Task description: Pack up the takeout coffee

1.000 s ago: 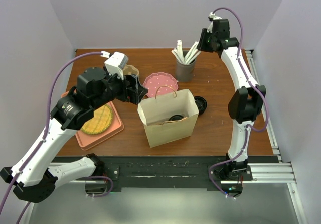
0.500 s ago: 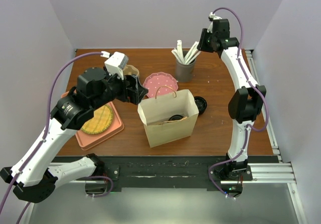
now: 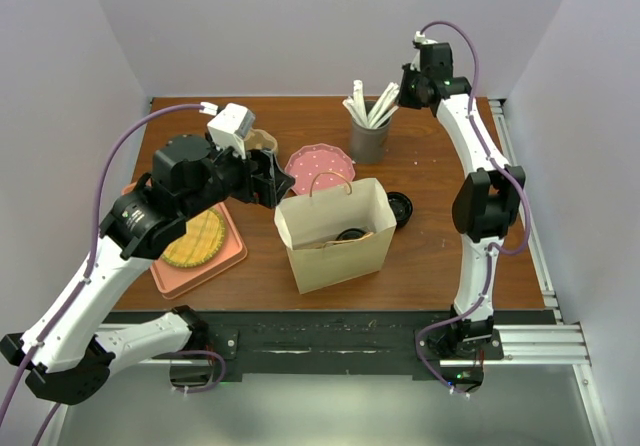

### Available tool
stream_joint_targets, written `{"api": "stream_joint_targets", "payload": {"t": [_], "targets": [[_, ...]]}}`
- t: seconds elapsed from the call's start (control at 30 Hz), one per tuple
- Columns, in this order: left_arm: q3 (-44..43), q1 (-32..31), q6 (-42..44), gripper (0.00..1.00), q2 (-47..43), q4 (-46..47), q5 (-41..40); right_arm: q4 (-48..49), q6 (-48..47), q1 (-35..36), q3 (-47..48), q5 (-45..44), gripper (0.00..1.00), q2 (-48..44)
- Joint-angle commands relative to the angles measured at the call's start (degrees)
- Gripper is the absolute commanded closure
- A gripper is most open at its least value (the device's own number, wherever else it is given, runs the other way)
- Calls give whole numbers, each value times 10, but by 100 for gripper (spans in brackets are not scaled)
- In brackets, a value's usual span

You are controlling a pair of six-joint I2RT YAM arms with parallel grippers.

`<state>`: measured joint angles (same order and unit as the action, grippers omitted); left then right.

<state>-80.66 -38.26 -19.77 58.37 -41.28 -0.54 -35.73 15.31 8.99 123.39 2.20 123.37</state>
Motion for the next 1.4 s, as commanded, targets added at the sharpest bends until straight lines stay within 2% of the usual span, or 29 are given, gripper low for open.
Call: {"api": "stream_joint_targets", "payload": {"t": [0.0,0.17,0.43,0.63,0.73,0.93,1.03,1.07,1.1,1.27,1.37], "targets": [[-13,3,12,0,-10,11,-9,6,-12,1,25,-15,95,-26],[-8,3,18,0,-11,15,-9,5,-12,1,26,3,100,-59],[8,4,26,0,-23,38,0,-6,-11,2,24,8,100,-118],[3,3,39,0,-30,42,3,-66,-17,1,83,3,98,-157],[4,4,39,0,-36,52,0,-89,-17,2,87,-17,98,-203],[-6,4,40,0,-39,49,2,-67,-38,2,33,0,100,-318],[-9,3,43,0,-42,44,-1,-43,-66,1,1,89,100,-378],[-9,3,44,0,-44,43,-11,-18,-71,1,-32,118,98,-400],[-8,3,43,0,-47,44,-16,-3,-76,3,-52,184,98,-420],[-11,4,48,0,-55,42,-38,106,-48,5,-191,326,98,-554],[-8,4,48,0,-65,39,-52,86,-43,5,-211,398,98,-589]]}}
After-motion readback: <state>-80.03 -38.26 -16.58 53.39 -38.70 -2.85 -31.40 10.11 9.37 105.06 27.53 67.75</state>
